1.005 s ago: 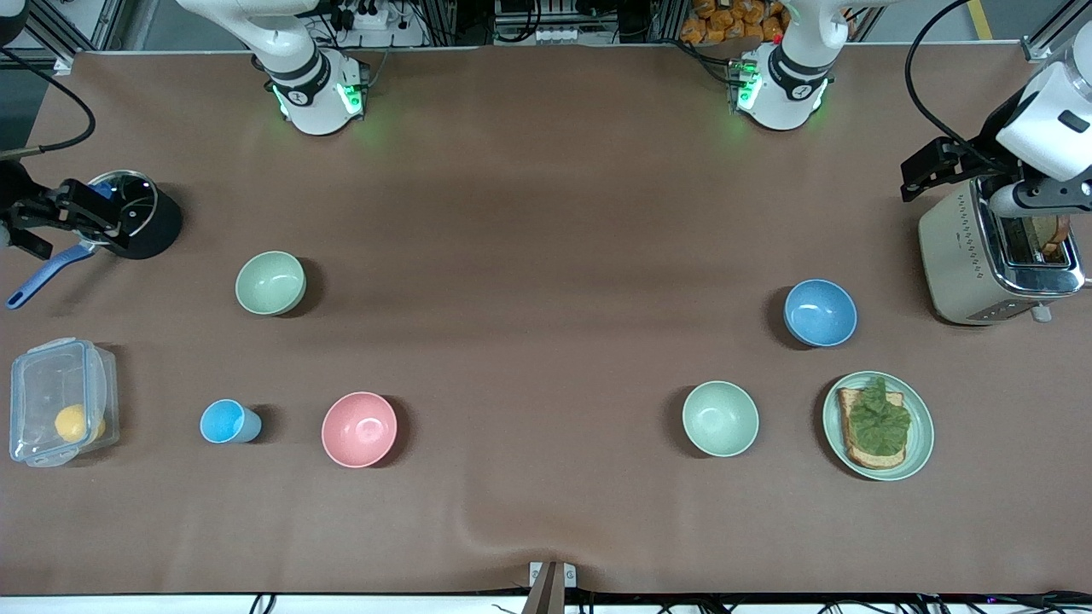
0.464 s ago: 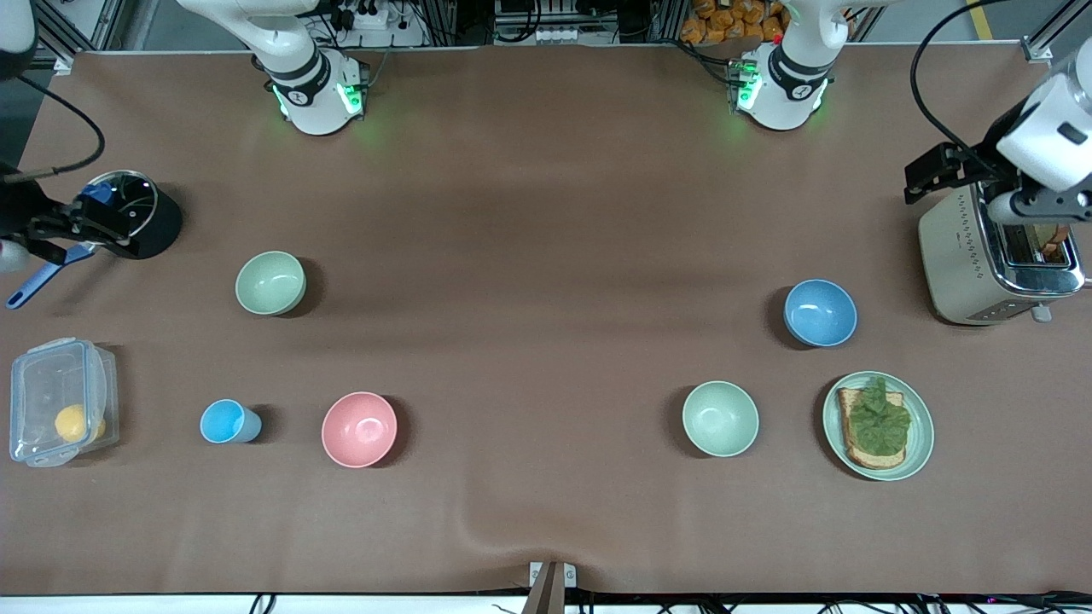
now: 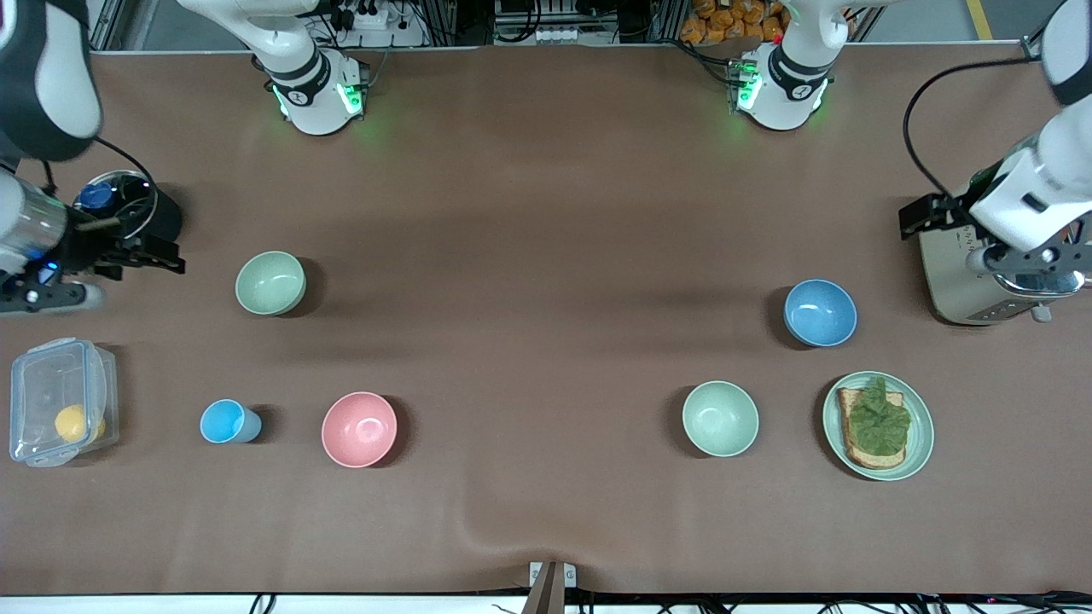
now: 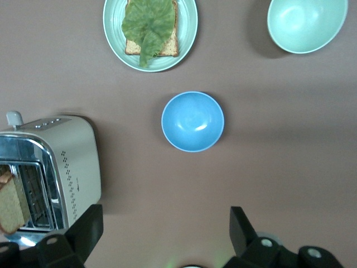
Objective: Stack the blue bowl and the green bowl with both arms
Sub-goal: 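Move the right gripper to the green bowl while the left gripper reaches the blue bowl, then grasp the green bowl with the right gripper while the left gripper grasps the blue bowl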
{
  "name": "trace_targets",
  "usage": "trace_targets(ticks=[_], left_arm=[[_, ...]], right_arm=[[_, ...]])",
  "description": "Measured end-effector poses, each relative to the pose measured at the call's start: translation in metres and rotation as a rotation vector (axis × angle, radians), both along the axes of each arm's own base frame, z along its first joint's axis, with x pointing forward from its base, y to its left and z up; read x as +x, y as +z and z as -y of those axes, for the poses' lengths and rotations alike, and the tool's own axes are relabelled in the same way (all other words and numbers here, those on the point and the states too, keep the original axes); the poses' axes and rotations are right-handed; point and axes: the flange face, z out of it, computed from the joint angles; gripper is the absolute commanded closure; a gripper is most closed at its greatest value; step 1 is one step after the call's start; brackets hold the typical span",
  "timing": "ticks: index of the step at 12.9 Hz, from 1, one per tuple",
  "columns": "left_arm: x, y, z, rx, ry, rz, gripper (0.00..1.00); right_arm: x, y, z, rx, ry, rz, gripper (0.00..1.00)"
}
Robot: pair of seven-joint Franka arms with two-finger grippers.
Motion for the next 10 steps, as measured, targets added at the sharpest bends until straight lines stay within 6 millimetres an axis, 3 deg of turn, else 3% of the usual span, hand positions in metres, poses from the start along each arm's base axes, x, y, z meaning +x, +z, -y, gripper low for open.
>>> trace_targets(ticks=[4, 10], left_arm=[[0.004, -0.037, -0.011, 0.003, 0.003, 0.023, 0.00], [-0.001, -0.128, -0.057, -0.016, 0.004, 0.022, 0.00]], right_arm=[[-0.012, -0.066, 0.007, -0.007, 0.000, -0.030, 0.00], [-0.012, -0.131, 0.024, -0.006, -0.023, -0.086, 0.00]])
